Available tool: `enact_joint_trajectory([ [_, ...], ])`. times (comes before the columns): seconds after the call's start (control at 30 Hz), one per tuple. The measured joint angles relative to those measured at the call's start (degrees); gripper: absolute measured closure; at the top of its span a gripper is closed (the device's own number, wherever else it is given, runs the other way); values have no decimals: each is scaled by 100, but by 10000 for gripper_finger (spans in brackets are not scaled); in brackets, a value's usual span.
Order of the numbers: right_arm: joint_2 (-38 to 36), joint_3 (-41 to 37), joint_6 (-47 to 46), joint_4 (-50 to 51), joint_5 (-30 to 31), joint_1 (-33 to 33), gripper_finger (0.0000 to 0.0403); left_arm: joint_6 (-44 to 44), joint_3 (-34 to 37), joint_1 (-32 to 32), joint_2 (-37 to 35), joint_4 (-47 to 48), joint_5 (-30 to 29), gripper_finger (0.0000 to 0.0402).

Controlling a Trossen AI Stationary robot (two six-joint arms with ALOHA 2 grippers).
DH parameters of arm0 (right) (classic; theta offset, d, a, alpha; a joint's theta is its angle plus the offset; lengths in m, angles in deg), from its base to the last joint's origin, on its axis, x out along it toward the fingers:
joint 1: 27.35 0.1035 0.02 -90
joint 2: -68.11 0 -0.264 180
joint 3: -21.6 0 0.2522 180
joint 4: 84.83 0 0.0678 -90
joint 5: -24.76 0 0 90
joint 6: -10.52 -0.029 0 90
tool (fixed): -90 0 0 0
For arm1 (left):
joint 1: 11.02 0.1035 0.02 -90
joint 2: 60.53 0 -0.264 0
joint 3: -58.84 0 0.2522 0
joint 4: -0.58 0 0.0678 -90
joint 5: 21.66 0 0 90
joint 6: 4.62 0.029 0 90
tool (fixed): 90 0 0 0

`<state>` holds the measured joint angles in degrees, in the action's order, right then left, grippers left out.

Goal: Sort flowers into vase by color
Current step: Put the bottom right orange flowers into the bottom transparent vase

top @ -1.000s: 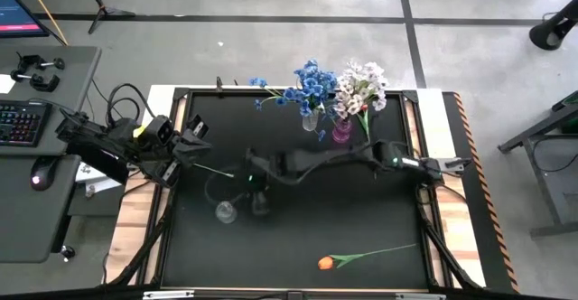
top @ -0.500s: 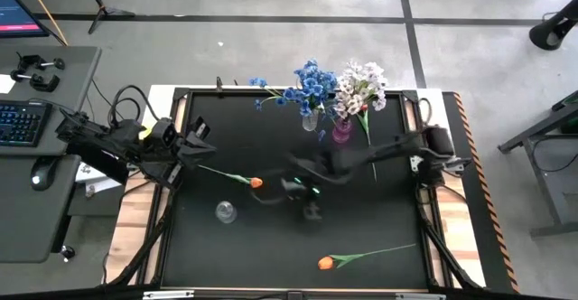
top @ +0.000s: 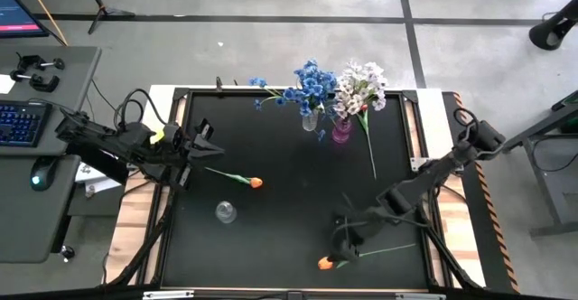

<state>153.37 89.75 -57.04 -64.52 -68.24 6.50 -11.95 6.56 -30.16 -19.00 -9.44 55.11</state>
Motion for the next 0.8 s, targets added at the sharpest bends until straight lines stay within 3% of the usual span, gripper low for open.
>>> enact_joint_trajectory([
  [0.2, 3, -26, -141, -154, 770, 278, 36, -1, -2, 0, 95, -20, -1, 402],
  [0.3, 7, 38, -8, 60, 418, 270, 36, -3, -2, 0, 111, -16, -2, 402],
  [0.47, 47, 389, 492, 1705, -157, 530, 45, -3, -2, 0, 125, -3, -2, 402],
  [0.6, 308, 578, 1102, 2146, -152, 742, 52, -4, -2, -2, 125, 2, -2, 402],
  [0.8, 1299, 1109, 1932, 2564, -187, 904, 64, 0, -2, -2, 125, 3, -2, 402],
])
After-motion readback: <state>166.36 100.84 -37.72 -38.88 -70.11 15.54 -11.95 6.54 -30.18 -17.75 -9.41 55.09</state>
